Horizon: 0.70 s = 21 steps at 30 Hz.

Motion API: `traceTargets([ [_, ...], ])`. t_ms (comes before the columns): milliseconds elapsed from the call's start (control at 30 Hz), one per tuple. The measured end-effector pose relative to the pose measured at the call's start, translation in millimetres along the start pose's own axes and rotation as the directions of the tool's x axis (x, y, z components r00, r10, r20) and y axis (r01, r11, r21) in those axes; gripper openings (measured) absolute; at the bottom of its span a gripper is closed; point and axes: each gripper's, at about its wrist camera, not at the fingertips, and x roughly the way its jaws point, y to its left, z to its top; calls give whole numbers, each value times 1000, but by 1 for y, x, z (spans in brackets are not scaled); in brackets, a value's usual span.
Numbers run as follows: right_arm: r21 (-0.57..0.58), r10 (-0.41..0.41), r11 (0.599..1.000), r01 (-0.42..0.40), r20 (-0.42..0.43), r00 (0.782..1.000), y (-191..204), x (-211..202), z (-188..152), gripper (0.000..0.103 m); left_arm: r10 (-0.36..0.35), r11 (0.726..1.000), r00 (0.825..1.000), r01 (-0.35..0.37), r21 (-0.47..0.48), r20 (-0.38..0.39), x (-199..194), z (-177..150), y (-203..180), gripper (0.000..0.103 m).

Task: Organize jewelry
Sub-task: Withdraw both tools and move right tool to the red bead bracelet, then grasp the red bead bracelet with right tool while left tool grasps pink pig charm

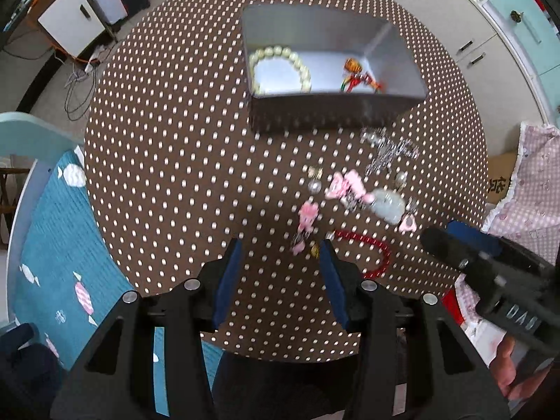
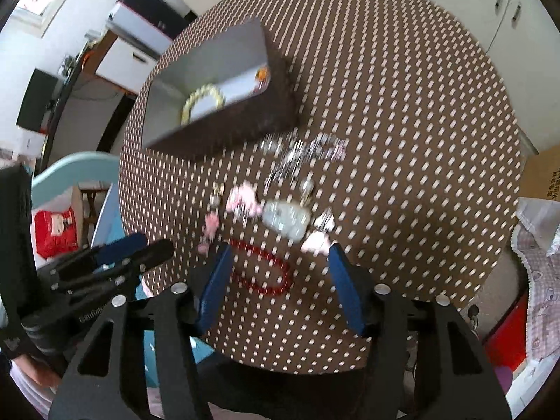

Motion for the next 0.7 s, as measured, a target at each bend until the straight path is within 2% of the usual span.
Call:
traceTargets([
  [67,-17,3,1000,-4,-26,1000,5,9,-8,43,1,1000,1000,-1,1,-12,4,-4,2,47],
  [300,-93,-104,991,98,-64,993,15,38,-22,29,-1,1000,999,1,-2,-52,17,-18,11,47],
  [400,-126,-163,979,159,-28,986,18,42,-24,27,4,1000,998,-3,1,-59,20,-22,14,47],
  [567,-170,-173,971,171,0,985,26,47,-28,22,12,1000,998,-12,7,-65,24,-26,16,47],
  [700,-301,-241,920,251,70,968,48,49,-42,16,15,1000,997,-14,9,-73,29,-29,11,47],
])
